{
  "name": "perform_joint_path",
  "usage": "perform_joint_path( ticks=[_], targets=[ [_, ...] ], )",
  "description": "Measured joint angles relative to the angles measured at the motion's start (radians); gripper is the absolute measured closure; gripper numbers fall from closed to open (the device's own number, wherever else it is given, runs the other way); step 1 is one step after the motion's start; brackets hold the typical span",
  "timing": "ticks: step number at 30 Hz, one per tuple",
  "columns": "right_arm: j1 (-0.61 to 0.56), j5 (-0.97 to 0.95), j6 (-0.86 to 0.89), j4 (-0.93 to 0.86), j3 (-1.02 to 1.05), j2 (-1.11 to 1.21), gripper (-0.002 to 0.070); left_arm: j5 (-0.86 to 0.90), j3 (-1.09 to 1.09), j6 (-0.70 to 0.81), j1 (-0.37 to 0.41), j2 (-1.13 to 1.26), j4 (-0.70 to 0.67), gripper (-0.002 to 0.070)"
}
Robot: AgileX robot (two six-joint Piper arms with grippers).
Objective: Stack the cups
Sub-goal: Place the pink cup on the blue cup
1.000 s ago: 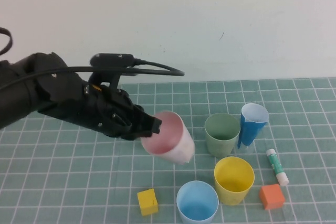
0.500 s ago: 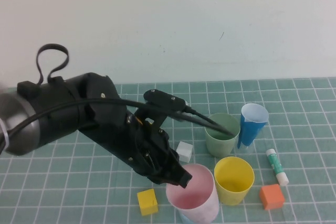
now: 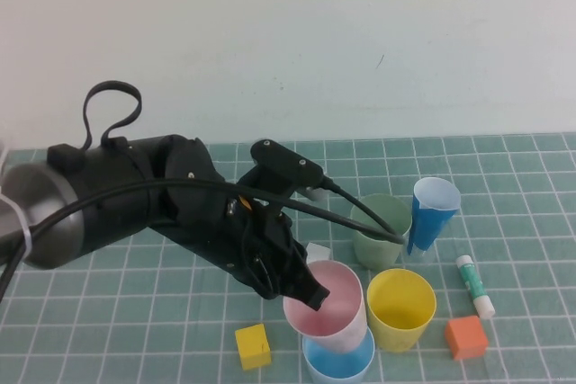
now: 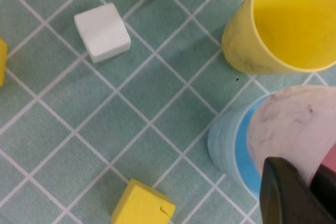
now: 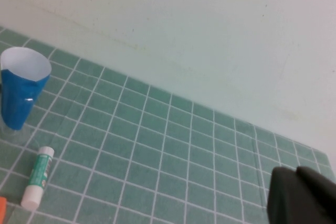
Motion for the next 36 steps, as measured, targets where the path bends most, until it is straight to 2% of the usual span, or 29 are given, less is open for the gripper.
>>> perform_joint_path(
  ticks=[12, 15, 18, 23, 26, 31, 33, 36],
  targets=[
    [0.0, -0.002, -0.003, 0.016, 0.0, 0.0, 0.0679, 0.009, 0.0, 0.043, 0.0, 0.062, 0.002, 0.0669],
    [0.0, -0.002, -0.003, 0.016, 0.0, 0.0, 0.0679, 0.007, 0.0, 0.051, -0.002, 0.067, 0.003, 0.0646],
    [0.0, -0.002, -0.003, 0.018, 0.0, 0.0, 0.0679, -0.004, 0.0, 0.063, -0.002, 0.067, 0.003, 0.0562],
    [0.0, 0.008, 0.014, 0.026, 0.0, 0.0, 0.0679, -0.029, 0.0, 0.069, -0.002, 0.067, 0.003, 0.0352],
    [0.0, 0.022, 0.018, 0.052, 0.0, 0.0, 0.0679, -0.044, 0.0, 0.069, -0.002, 0.067, 0.005, 0.0301],
    [0.0, 0.098, -0.075, 0.132, -0.007, 0.002, 0.0679, -0.046, -0.027, 0.045, -0.002, 0.048, 0.038, 0.0303],
    [0.0, 0.155, -0.151, 0.186, -0.032, 0.012, 0.0679, -0.046, -0.047, 0.022, -0.002, 0.026, 0.062, 0.0338],
    [0.0, 0.263, -0.286, 0.321, -0.103, 0.052, 0.0679, -0.046, -0.068, -0.007, -0.002, -0.021, 0.11, 0.044]
  ],
)
